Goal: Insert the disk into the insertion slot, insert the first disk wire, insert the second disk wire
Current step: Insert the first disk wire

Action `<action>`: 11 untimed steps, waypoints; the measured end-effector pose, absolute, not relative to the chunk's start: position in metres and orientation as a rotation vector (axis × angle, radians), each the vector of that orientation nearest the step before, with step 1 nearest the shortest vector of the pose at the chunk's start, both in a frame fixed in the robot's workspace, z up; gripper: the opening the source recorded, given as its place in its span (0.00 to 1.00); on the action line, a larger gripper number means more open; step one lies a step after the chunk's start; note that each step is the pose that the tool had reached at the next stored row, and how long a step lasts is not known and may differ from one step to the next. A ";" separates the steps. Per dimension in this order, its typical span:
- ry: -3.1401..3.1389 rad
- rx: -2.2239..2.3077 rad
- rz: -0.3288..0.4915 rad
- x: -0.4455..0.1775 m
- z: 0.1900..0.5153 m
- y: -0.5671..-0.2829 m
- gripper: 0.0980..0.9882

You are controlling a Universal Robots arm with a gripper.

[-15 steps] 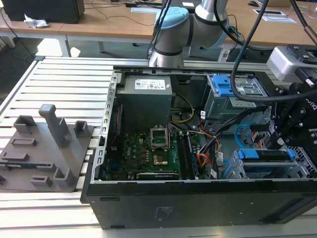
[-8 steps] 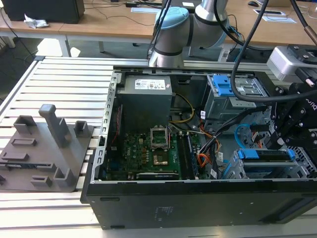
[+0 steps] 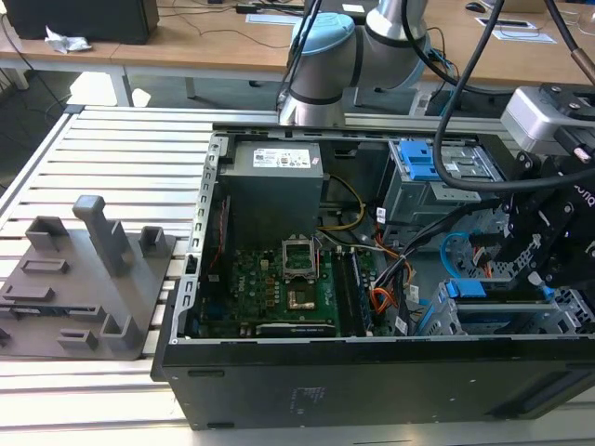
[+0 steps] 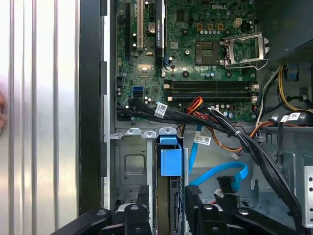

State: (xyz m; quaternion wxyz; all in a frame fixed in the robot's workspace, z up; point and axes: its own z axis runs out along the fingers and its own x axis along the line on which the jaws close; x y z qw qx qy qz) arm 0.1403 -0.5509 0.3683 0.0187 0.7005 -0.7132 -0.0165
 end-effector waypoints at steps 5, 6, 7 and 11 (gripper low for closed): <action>-2.214 2.175 -0.051 0.146 0.368 -0.551 0.36; -2.214 2.175 -0.051 0.156 0.368 -0.550 0.36; -2.214 2.175 -0.051 0.158 0.368 -0.550 0.36; -2.214 2.175 -0.051 0.159 0.374 -0.550 0.36</action>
